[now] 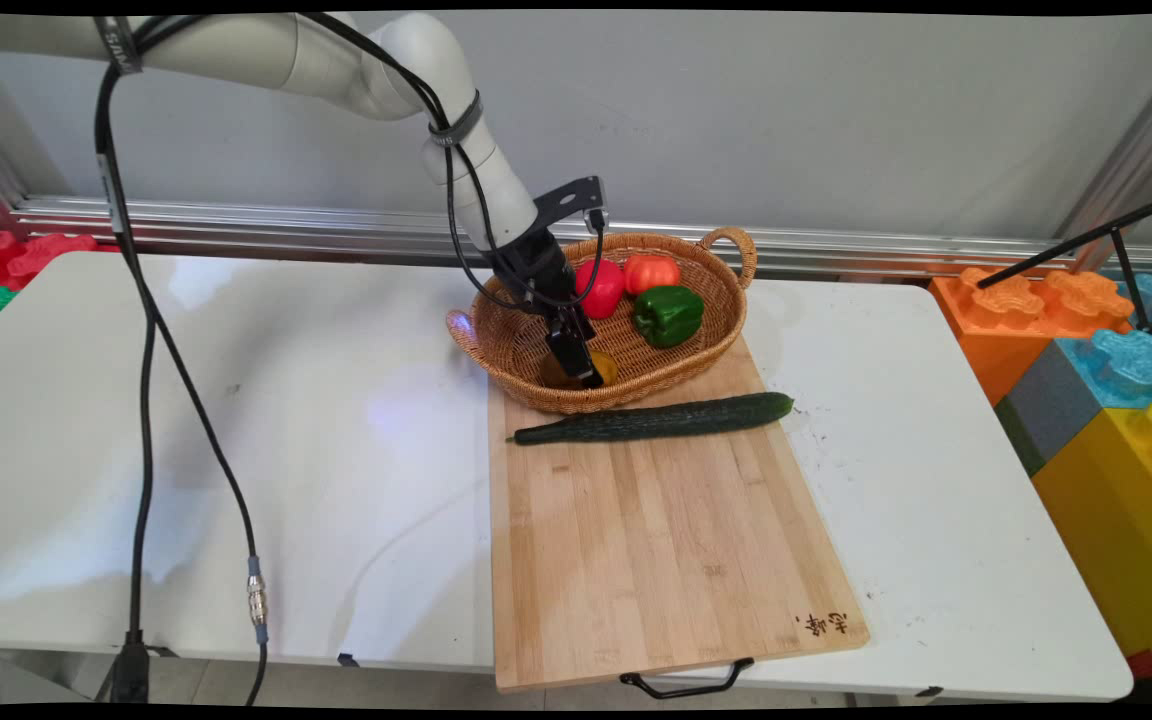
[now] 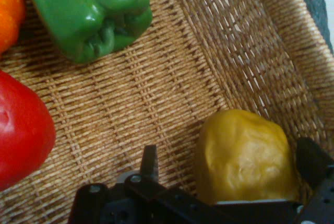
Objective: Pick up the potato from the vegetable basket, then place the picked object on the cutting board
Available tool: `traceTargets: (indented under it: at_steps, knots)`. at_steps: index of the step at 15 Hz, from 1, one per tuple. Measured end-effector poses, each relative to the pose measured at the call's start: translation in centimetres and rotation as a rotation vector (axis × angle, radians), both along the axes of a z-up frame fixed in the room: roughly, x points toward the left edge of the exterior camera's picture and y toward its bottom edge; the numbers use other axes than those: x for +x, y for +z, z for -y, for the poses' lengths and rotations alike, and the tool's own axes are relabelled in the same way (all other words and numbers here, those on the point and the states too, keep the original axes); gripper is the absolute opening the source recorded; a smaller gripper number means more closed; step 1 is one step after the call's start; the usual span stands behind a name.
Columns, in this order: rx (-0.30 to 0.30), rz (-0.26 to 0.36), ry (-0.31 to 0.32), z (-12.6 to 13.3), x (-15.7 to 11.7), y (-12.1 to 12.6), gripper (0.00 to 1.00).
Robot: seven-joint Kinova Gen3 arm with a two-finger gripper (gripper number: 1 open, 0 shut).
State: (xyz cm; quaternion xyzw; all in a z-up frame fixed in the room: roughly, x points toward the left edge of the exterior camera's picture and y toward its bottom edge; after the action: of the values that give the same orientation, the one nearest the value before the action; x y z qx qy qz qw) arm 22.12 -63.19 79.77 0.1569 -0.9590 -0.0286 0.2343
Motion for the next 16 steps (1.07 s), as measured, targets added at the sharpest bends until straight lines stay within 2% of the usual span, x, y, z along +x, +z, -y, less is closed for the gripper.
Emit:
traceTargets:
  at_steps: [2, 3, 6, 11, 14, 16]
  knots:
    - [0.0, 0.0, -0.014, 0.2, 0.0, -0.3, 1.0]
    - [-0.002, -0.001, -0.021, 0.2, -0.1, -0.4, 0.0]
    - [-0.026, -0.005, -0.022, 0.5, -0.1, -0.2, 0.0]
    - [-0.117, -0.021, 0.039, 0.2, 0.0, 2.5, 0.0]
    - [-0.19, -0.045, 0.079, -0.4, -0.8, 5.5, 0.0]
    - [-0.215, -0.07, 0.099, -1.3, -2.0, 7.6, 0.0]
